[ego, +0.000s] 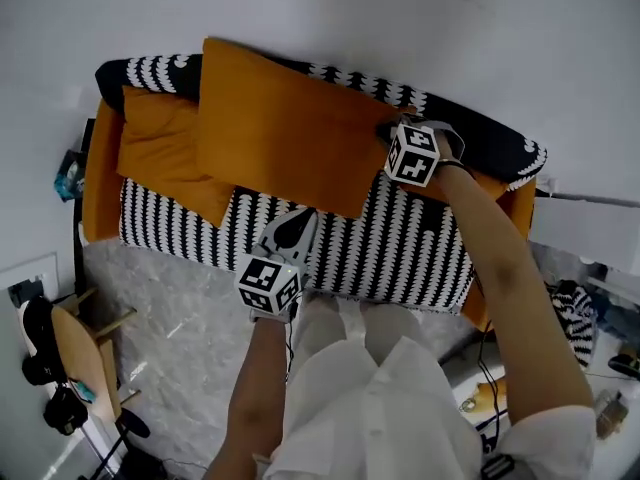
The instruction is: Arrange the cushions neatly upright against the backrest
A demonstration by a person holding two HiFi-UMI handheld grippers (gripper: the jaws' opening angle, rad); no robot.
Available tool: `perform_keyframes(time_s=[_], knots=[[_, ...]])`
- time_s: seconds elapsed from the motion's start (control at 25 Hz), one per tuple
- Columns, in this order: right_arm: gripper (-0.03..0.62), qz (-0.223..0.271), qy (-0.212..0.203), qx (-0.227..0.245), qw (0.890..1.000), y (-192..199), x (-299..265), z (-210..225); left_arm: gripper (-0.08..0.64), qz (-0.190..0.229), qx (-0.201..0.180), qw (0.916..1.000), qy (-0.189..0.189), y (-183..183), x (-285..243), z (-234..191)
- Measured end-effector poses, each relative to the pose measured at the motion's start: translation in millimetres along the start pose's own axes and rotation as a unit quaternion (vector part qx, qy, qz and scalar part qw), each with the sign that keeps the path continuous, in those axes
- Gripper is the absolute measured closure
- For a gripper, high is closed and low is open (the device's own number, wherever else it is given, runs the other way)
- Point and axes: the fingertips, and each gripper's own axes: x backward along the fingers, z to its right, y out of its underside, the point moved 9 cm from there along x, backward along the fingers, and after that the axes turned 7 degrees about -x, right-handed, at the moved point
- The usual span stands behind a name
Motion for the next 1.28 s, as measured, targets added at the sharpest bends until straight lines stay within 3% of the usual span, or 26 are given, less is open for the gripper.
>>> perform_keyframes(time_s=[0.24,0.48,0.64,0.76,0.84,1.28], knots=[[0.578,-0.020,0.004,0.010,1.000,65.7,4.6,-7.8,0.543,-0.017,-0.012,0.9994,0.027,1.6,-36.2,29.0],[0.578,-0.026,-0.004,0.009,1.000,98.6,14.5,-9.5,0.543,-0.021,-0.019,0.9988,0.039,-3.7,-59.5,43.8],[0.577,-0.039,-0.008,0.010,0.999,102.6,8.8,-17.8,0.543,-0.021,-0.020,0.9985,0.046,-6.1,-70.0,53.1],[0.578,-0.038,-0.008,-0.053,0.998,103.8,3.7,-16.6,0.543,-0.020,-0.022,0.9982,0.051,-7.3,-73.9,57.4],[0.577,-0.037,-0.008,-0.070,0.997,105.1,2.7,-15.7,0.543,-0.020,-0.022,0.9983,0.051,-7.0,-74.7,58.0],[0.551,-0.075,0.022,-0.040,0.996,96.8,7.9,-16.6,0.543,-0.005,-0.020,0.9991,0.036,-14.9,-52.2,38.5]])
